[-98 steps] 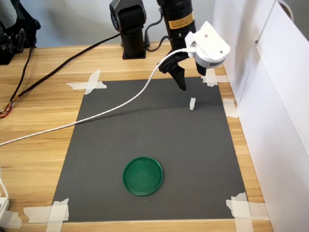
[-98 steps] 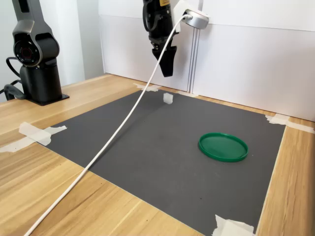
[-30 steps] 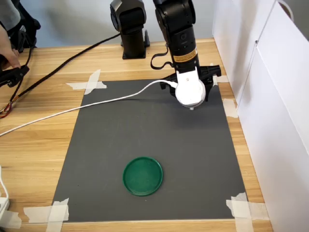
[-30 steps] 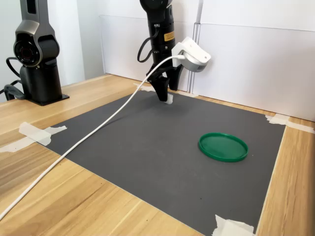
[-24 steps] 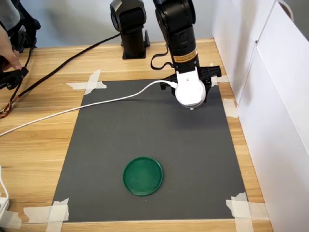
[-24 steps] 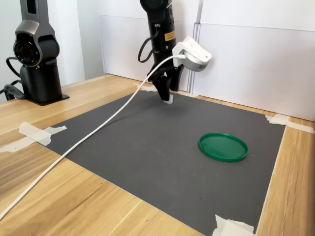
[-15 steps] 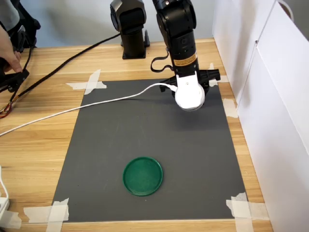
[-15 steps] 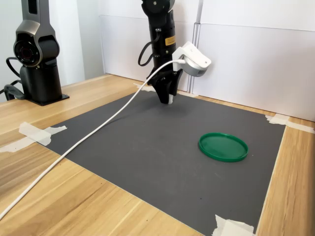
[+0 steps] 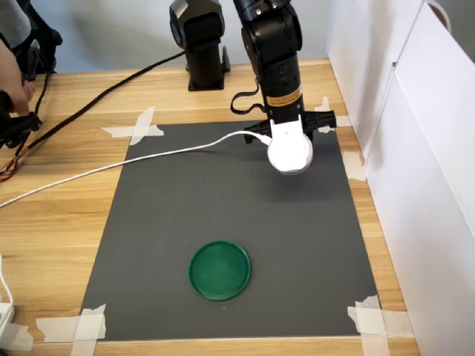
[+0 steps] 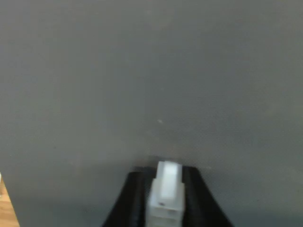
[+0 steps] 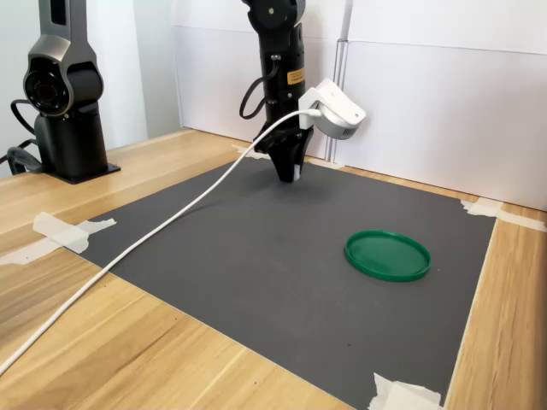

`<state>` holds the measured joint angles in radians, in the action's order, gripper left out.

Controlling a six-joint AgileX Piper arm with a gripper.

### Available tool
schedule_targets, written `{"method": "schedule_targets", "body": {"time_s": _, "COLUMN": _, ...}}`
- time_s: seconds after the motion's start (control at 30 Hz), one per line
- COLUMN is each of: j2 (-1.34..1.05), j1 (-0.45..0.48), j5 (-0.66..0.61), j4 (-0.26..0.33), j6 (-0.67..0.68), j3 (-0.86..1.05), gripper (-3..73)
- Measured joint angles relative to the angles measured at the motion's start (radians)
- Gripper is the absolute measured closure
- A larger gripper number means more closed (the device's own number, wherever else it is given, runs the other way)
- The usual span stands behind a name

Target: Grasp a white terminal and put it in the green lid.

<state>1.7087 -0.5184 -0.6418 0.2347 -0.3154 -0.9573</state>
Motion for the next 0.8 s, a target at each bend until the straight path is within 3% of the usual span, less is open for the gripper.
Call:
{"method": "schedule_targets", "body": {"time_s": 0.1, "j2": 0.003, "j1": 0.000, "j5": 0.002, "j4": 0.003, "j6": 0.001, "j3": 0.000, "gripper": 56.8}}
{"method": "schedule_targets", "body": {"time_s": 0.17, "j2": 0.003, "j1": 0.000, "j5": 0.002, "j4": 0.003, "j6": -0.001, "j3": 0.000, "gripper": 59.6}}
{"method": "schedule_targets", "body": {"time_s": 0.47, "j2": -0.006, "j1": 0.000, "j5": -0.017, "j4": 0.004, "j6": 0.029, "j3": -0.016, "gripper": 59.6}}
{"method": "schedule_targets", "body": {"time_s": 0.8, "j2": -0.034, "j1": 0.005, "j5": -0.105, "j4": -0.044, "j6": 0.053, "j3": -0.241, "gripper": 59.6}}
